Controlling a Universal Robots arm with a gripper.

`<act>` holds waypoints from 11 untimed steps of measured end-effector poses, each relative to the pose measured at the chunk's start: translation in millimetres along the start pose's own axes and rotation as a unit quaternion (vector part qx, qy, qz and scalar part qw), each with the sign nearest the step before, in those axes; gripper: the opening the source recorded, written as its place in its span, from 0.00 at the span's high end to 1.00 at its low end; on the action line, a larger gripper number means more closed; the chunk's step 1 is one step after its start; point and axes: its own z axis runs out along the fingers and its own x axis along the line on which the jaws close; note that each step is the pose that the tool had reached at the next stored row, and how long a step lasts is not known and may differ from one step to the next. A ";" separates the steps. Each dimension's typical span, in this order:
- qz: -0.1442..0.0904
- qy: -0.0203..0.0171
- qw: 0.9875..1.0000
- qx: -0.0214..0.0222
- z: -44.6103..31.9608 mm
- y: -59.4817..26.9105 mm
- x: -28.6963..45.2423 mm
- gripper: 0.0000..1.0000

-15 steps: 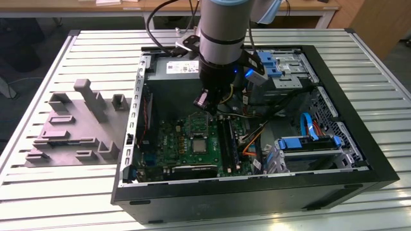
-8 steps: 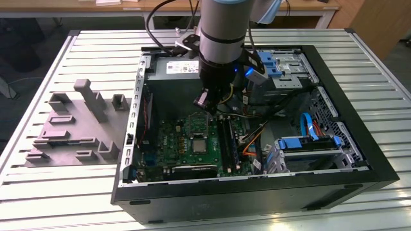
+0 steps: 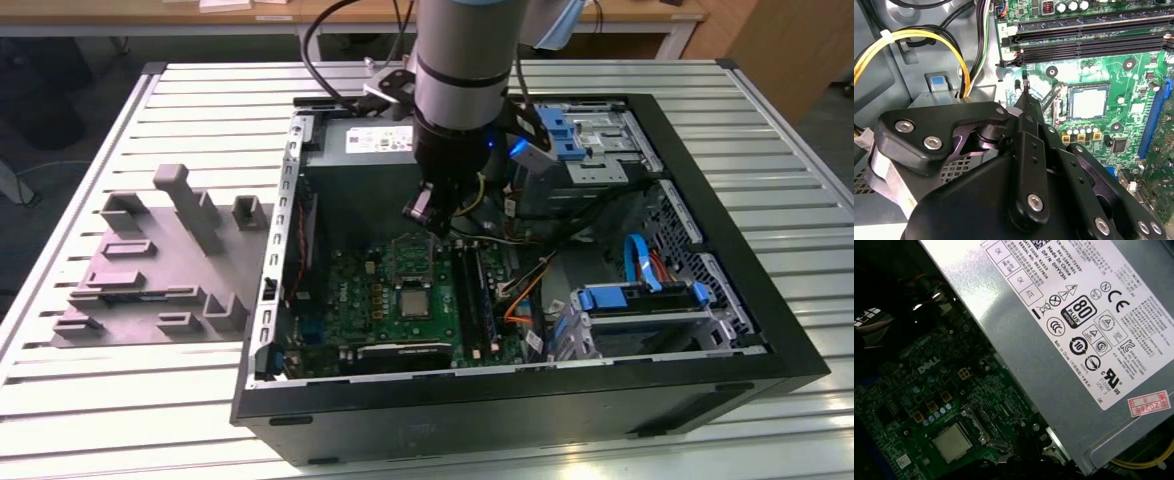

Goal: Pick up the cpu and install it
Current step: 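Close the cpu cover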

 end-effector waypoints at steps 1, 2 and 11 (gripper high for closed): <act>0.000 0.000 1.000 0.000 -0.2 0.0 0.0 0.89; -0.001 0.000 1.000 0.000 -0.5 0.0 0.0 0.89; -0.006 0.001 1.000 0.000 -1.9 0.2 0.1 0.89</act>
